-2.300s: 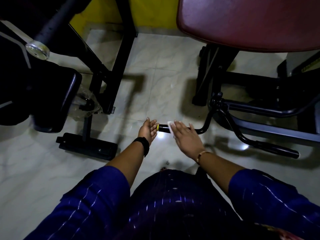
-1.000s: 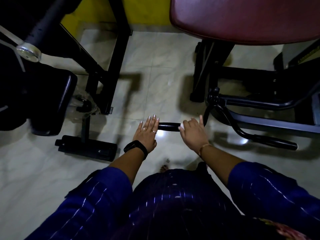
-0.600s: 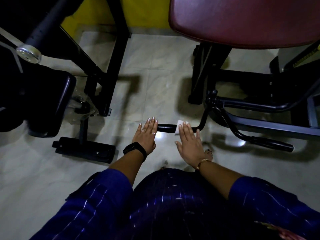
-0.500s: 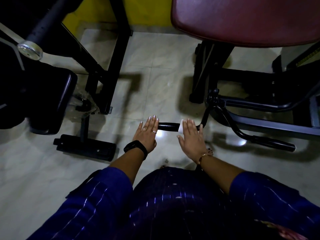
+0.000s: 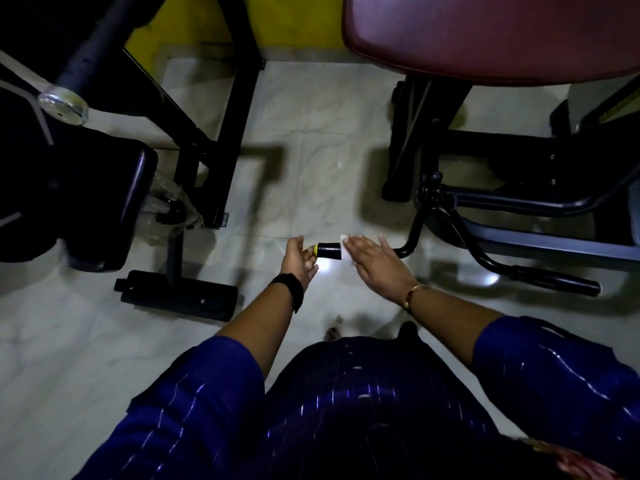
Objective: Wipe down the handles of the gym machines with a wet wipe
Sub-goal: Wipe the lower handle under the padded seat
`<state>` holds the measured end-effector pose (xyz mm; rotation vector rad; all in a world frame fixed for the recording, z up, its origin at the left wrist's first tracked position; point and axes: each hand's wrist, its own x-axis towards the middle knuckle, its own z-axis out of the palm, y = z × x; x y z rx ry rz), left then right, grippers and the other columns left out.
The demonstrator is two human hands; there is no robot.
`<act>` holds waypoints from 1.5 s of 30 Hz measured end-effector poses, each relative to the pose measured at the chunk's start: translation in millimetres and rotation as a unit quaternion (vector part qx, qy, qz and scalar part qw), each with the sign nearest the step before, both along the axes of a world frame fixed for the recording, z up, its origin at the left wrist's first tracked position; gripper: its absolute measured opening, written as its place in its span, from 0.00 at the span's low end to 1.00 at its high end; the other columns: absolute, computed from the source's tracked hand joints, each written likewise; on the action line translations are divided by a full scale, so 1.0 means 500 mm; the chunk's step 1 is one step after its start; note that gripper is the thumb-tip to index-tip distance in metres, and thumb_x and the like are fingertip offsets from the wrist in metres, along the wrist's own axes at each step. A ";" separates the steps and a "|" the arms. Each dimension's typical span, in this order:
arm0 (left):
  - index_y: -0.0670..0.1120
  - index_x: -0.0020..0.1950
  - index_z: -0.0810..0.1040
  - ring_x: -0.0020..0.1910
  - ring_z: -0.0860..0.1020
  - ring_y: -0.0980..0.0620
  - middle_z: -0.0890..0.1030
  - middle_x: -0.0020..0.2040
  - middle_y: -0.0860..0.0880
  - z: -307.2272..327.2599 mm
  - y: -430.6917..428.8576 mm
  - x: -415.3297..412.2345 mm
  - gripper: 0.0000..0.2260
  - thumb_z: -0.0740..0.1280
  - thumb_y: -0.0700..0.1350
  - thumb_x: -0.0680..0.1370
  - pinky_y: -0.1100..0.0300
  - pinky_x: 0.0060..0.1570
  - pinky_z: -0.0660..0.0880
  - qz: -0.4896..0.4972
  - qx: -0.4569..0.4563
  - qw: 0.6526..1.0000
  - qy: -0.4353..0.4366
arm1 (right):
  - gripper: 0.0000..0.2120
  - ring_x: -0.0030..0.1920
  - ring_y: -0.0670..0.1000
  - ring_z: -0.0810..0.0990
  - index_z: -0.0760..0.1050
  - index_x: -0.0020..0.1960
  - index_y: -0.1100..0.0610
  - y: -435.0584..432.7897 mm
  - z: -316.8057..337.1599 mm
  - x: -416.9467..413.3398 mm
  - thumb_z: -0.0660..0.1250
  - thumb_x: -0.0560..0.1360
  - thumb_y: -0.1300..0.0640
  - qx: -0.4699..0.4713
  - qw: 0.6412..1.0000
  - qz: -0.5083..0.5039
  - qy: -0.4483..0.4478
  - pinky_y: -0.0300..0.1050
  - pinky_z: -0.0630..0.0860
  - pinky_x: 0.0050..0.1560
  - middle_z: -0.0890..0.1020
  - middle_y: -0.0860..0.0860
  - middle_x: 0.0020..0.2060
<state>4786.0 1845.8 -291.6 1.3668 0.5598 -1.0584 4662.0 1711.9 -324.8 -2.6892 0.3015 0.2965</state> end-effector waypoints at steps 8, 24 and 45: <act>0.49 0.73 0.66 0.55 0.77 0.47 0.77 0.61 0.44 -0.006 0.005 0.011 0.22 0.53 0.54 0.81 0.56 0.58 0.69 0.006 -0.001 1.000 -0.004 | 0.13 0.56 0.61 0.77 0.74 0.58 0.59 0.040 0.041 0.150 0.54 0.80 0.56 0.029 0.995 -0.002 0.091 0.50 0.66 0.56 0.79 0.60 0.56; 0.52 0.79 0.56 0.71 0.69 0.39 0.62 0.77 0.39 -0.029 0.009 0.031 0.28 0.48 0.62 0.81 0.51 0.63 0.67 0.041 -0.041 0.998 0.038 | 0.16 0.61 0.60 0.74 0.68 0.64 0.59 0.053 0.053 0.176 0.61 0.77 0.60 -0.019 0.987 0.040 0.155 0.49 0.71 0.53 0.74 0.57 0.61; 0.46 0.76 0.63 0.62 0.74 0.44 0.75 0.65 0.43 -0.028 0.001 0.032 0.34 0.46 0.67 0.80 0.53 0.69 0.66 0.022 -0.027 0.999 0.022 | 0.14 0.71 0.55 0.69 0.81 0.56 0.54 -0.013 -0.018 0.101 0.72 0.71 0.61 -0.185 0.910 0.358 -0.102 0.53 0.72 0.66 0.72 0.48 0.70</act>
